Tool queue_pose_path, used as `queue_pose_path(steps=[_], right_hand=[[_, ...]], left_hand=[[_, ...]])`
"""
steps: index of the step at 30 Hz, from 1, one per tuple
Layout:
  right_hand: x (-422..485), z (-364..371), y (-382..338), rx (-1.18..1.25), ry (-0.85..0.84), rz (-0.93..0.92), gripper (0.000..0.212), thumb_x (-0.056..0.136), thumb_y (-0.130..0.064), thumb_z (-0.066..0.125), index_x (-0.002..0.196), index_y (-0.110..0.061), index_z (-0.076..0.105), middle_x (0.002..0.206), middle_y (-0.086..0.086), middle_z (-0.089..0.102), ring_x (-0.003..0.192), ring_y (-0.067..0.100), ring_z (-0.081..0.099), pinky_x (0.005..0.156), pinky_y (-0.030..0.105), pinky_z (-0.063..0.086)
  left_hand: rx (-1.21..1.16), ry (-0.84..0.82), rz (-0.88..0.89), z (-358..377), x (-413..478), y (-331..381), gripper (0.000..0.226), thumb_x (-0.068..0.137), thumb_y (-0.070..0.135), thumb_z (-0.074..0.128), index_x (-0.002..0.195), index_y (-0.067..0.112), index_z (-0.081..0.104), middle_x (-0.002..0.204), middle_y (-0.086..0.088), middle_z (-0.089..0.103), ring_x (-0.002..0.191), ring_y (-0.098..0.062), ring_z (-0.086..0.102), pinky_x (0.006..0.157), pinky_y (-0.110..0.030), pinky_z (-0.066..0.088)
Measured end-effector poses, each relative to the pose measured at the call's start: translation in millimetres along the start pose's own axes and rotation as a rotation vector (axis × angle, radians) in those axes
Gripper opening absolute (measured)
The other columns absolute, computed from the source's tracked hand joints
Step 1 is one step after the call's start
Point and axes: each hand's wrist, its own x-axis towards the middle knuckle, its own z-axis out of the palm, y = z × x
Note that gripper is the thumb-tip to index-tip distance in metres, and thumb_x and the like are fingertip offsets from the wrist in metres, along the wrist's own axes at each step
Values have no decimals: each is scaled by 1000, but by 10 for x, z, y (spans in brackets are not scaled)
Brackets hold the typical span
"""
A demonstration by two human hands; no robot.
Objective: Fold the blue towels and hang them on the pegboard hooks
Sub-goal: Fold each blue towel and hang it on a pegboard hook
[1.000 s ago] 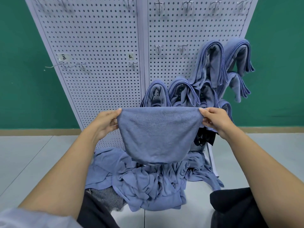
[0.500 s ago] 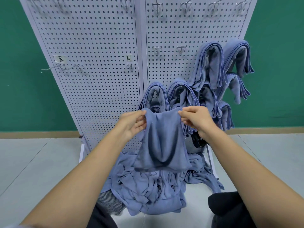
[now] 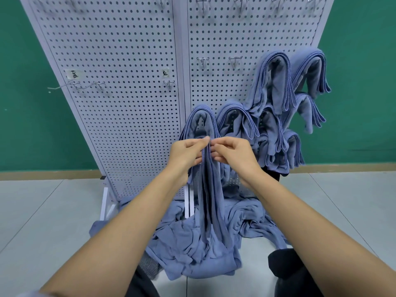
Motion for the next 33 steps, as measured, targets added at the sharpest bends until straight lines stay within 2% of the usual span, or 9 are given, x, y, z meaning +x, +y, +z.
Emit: queue_pose_path(steps=[6, 11, 15, 17, 19, 22, 24, 27, 33], right_hand=[[-10, -96, -34, 155, -56, 82, 21, 89, 6, 52, 102, -7, 63, 90, 10, 70, 77, 12, 66, 75, 21, 57], [160, -426, 44, -395, -95, -160, 40, 83, -3, 66, 115, -24, 55, 116, -7, 56, 107, 11, 52, 90, 25, 46], [227, -544, 160, -606, -245, -126, 69, 78, -29, 77, 137, -33, 41, 140, -11, 40, 131, 12, 26, 107, 35, 28], [245, -540, 219, -580, -292, -61, 67, 76, -29, 79, 135, -28, 46, 135, -7, 48, 126, 11, 37, 106, 32, 33], [267, -536, 247, -491, -286, -32, 40, 76, -25, 79, 112, -20, 63, 111, -4, 65, 105, 10, 58, 93, 30, 45], [288, -542, 196, -425, -148, -107, 11, 80, -25, 76, 83, -17, 69, 80, -7, 66, 77, 7, 59, 72, 23, 45], [293, -551, 141, -382, -91, -150, 10, 82, -24, 74, 84, -16, 69, 81, -7, 66, 75, 4, 58, 67, 16, 45], [274, -566, 93, -359, -86, -148, 10, 85, -23, 71, 88, -14, 68, 85, -5, 67, 75, 0, 59, 64, 10, 45], [258, -675, 63, -416, -28, -220, 19, 81, -22, 74, 94, -13, 63, 90, -5, 64, 84, 6, 57, 77, 18, 44]], left_hand=[[39, -32, 19, -24, 26, 6, 13, 91, 11, 63, 101, 6, 68, 50, 15, 58, 46, 3, 54, 55, -12, 48], [148, -201, 94, -86, 51, 67, 16, 96, 12, 52, 89, 17, 66, 55, 14, 55, 49, -1, 47, 52, -14, 38], [134, -287, 105, -162, 100, 76, 20, 97, 13, 48, 84, 21, 62, 73, 6, 60, 62, -6, 50, 62, -23, 36], [122, -300, 92, -208, 130, 62, 19, 97, 11, 47, 85, 19, 60, 76, 3, 59, 66, -8, 51, 65, -25, 37], [134, -272, 66, -265, 172, 34, 17, 97, 11, 45, 89, 16, 60, 81, -2, 58, 72, -12, 50, 70, -27, 40], [141, -172, -1, -336, 218, -12, 18, 97, 12, 44, 92, 14, 62, 82, -3, 58, 73, -14, 51, 73, -28, 47], [122, -137, -15, -348, 238, -41, 18, 97, 12, 44, 91, 14, 61, 78, 0, 57, 68, -11, 50, 70, -26, 48], [152, -134, 30, -294, 231, -62, 16, 98, 16, 44, 97, 12, 59, 90, -6, 56, 81, -17, 50, 80, -30, 42], [41, -232, 87, -108, 170, -40, 13, 101, 15, 41, 98, 15, 54, 88, 2, 62, 76, -9, 57, 73, -27, 44]])
